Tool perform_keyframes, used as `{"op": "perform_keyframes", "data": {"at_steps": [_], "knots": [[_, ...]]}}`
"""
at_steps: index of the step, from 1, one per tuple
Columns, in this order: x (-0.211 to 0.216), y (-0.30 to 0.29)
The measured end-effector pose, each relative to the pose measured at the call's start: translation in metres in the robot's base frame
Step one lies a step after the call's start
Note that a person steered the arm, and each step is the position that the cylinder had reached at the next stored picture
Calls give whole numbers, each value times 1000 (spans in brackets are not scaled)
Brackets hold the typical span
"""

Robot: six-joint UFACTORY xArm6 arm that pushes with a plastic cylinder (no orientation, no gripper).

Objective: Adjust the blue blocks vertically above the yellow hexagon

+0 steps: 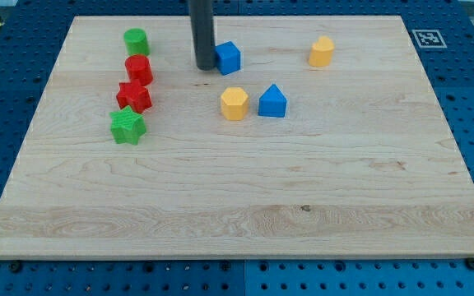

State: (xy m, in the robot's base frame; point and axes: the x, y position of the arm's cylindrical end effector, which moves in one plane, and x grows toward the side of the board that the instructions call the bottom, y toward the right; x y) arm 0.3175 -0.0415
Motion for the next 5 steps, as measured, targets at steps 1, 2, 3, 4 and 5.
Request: {"op": "perform_keyframes", "data": {"at_steps": [1,2,3,4,5], "knots": [[0,35],[0,37],[22,36],[49,26],[64,24]]}}
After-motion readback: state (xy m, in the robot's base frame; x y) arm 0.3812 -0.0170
